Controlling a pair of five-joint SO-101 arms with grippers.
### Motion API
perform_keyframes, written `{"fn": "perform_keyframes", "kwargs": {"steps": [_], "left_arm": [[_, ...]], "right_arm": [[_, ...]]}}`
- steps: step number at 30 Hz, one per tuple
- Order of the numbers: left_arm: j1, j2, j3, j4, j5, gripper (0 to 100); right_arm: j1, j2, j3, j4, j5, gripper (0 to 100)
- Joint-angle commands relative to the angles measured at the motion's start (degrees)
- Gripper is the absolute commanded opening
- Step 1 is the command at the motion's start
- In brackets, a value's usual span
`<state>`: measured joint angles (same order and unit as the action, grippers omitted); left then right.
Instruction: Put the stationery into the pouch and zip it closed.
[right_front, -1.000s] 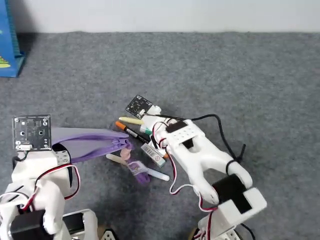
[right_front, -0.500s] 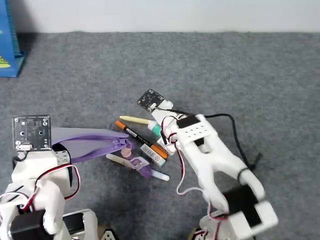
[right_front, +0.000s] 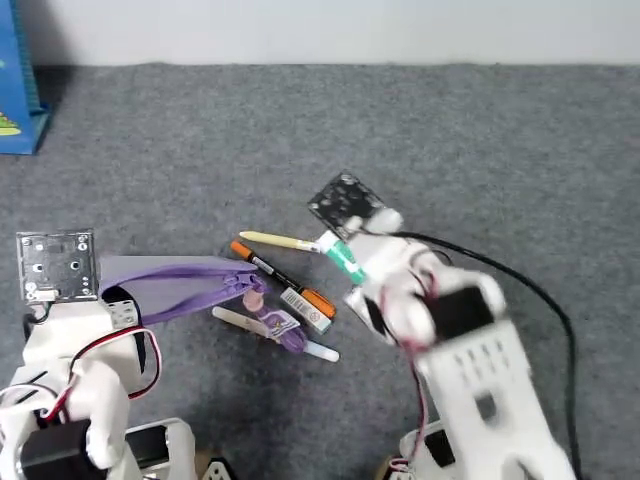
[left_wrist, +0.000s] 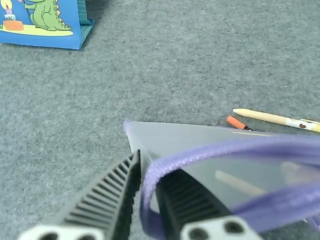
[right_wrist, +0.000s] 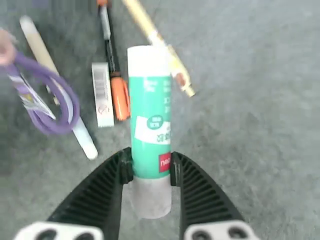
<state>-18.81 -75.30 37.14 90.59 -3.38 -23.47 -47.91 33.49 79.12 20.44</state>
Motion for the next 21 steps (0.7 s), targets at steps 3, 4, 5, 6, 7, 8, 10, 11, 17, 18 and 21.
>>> {"fn": "perform_keyframes", "kwargs": {"steps": [3, 4, 5, 6, 7, 8, 10, 11, 17, 18, 21], "left_arm": [[4.6, -0.2, -0.8, -0.2, 3.1, 1], [5.2, -0.2, -0.8, -0.4, 4.2, 1], [5.7, -0.2, -0.9, -0.4, 4.7, 1], [6.2, 0.1, -1.0, -0.4, 4.7, 1], [6.2, 0.8, -1.5, -0.4, 4.7, 1], [6.2, 2.1, -2.2, -0.4, 4.8, 1], [6.0, 5.8, -4.8, -0.2, 4.9, 1], [6.0, 8.2, -6.4, 0.0, 4.9, 1], [6.0, 23.2, -14.5, 0.1, 6.4, 1], [6.0, 25.2, -15.8, 0.1, 6.9, 1], [6.3, 30.3, -19.6, 0.1, 7.6, 1]], "right_arm": [[-6.8, -13.8, -2.2, 1.9, -5.9, 1.5], [-8.6, -15.1, -2.2, 1.6, -8.1, 1.5], [-10.3, -16.3, -2.2, 1.5, -11.1, 1.5], [-12.2, -17.3, -2.2, 0.9, -14.6, 1.5], [-13.9, -18.1, -2.2, 0.1, -18.1, 1.5], [-15.5, -18.7, -2.2, -0.8, -21.0, 1.5], [-17.9, -19.4, -2.2, -3.5, -24.9, 1.3], [-18.9, -19.7, -2.2, -5.3, -25.8, 1.1], [-20.2, -19.3, -2.0, -20.4, -31.3, 0.9], [-20.3, -19.3, -1.8, -22.6, -31.6, 0.9], [-20.3, -19.3, 2.1, -32.5, -31.3, 0.8]]}}
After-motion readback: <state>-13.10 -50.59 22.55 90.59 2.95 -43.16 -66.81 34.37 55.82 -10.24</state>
